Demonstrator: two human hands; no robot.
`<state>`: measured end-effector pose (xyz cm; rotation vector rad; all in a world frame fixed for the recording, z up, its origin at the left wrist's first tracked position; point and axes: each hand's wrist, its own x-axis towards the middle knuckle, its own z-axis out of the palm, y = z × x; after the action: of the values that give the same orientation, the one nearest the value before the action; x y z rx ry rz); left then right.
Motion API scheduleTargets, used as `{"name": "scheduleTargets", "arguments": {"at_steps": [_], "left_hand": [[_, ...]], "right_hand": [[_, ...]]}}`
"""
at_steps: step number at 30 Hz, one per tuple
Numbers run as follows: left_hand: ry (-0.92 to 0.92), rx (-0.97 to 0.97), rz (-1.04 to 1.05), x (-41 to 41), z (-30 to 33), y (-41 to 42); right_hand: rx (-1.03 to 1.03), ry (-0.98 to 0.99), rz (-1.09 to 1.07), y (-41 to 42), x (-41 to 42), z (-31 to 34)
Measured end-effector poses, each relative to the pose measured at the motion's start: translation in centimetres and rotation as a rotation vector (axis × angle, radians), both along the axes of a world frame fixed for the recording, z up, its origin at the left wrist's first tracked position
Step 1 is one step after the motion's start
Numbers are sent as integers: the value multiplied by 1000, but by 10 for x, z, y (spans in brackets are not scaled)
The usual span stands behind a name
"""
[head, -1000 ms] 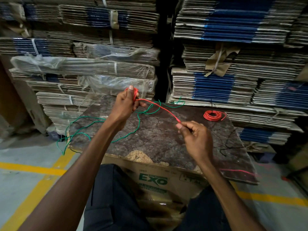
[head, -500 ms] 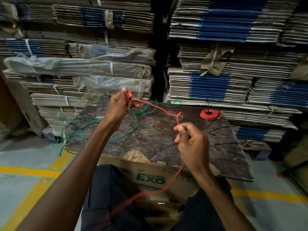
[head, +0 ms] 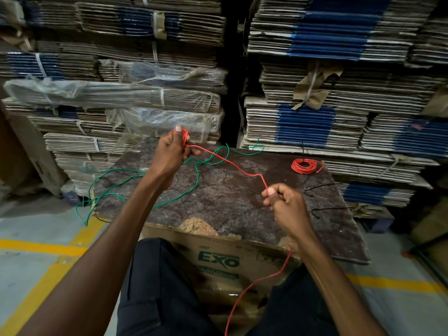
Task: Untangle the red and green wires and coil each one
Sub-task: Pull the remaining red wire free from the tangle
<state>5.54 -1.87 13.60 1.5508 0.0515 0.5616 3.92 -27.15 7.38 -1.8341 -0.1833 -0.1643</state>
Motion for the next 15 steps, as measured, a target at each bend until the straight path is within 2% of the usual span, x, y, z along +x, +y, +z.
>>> {"name": "scheduleTargets", "arguments": {"at_steps": [3,6,9,12,15], "left_hand": [[-6,22,9,1,-3,3],[-3,39,21,2,-6,10],[-8,77,5,4,-13,15],[21,140,-36,5,-22,11],[82,185,-112,1,-26,9]], "right_hand": [[-43,-28,48,-9,-1,12],[-58,-3,308,-26,-6,28],[100,122,543,-44,-8,44],[294,159,625,-51,-5,59],[360,98,623,-51,3,75]]}}
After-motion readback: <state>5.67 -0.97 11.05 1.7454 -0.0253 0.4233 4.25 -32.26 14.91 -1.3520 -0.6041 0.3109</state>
